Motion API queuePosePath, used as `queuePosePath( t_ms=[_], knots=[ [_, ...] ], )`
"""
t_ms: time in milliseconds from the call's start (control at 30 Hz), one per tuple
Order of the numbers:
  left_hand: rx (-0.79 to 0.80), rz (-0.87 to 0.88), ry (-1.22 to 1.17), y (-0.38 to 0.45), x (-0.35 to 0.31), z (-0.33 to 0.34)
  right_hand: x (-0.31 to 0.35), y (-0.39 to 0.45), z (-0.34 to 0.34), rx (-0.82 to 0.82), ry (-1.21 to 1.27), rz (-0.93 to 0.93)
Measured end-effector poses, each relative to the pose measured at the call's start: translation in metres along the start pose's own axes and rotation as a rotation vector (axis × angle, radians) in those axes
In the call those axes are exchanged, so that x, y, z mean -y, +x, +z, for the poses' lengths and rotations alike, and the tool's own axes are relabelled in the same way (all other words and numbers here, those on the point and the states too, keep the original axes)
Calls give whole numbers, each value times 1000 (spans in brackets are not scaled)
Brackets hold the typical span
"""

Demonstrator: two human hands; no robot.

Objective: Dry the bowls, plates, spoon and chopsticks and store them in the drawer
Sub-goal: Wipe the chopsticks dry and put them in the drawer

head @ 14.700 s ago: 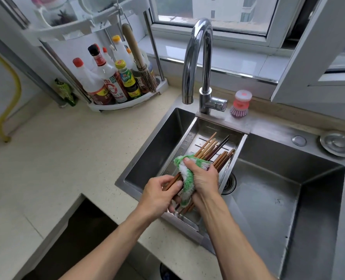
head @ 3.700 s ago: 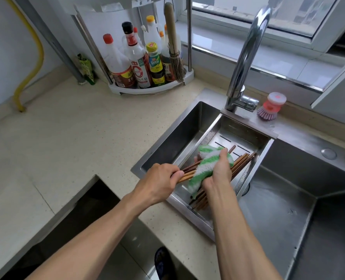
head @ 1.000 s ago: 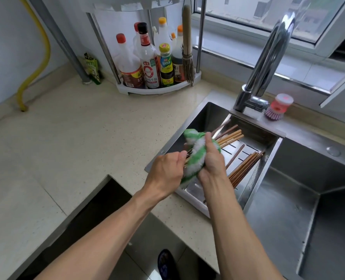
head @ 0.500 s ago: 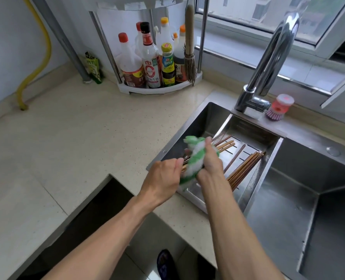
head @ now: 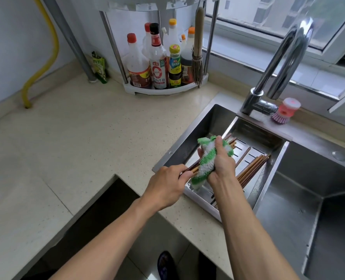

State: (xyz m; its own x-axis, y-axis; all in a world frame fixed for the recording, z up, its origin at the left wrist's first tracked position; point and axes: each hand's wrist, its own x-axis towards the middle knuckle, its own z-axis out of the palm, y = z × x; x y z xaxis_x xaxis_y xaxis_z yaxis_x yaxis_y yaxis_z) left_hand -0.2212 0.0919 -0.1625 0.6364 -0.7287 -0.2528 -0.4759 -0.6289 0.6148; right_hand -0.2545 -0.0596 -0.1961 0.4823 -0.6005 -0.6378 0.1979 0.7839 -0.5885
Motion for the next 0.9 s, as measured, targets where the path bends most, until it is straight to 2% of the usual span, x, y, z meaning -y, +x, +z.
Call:
queuePosePath(
  t_ms=[167, 300, 433, 533, 667, 800, 900],
  knots=[
    [-14, -4, 64, 7, 2, -2, -41, -23, 0, 73, -32, 123],
    [35, 21, -38, -7, 21, -5, -24, -7, -1, -31, -30, 60],
    [-11, 43, -9, -15, 21, -14, -18, -1, 2, -27, 19, 21],
    [-50, 7, 8, -31, 24, -16, -32, -18, 6, -25, -5, 60],
    [-104, -99, -48, -54, 27, -14, -75, -55, 6, 162, -69, 212],
    [-154, -165, -127, -98, 27, -5, -66, -57, -3, 188, -135, 223],
    [-219, -218, -94, -120, 19, -1, -70, -68, -3, 225, -154, 224]
  ],
)
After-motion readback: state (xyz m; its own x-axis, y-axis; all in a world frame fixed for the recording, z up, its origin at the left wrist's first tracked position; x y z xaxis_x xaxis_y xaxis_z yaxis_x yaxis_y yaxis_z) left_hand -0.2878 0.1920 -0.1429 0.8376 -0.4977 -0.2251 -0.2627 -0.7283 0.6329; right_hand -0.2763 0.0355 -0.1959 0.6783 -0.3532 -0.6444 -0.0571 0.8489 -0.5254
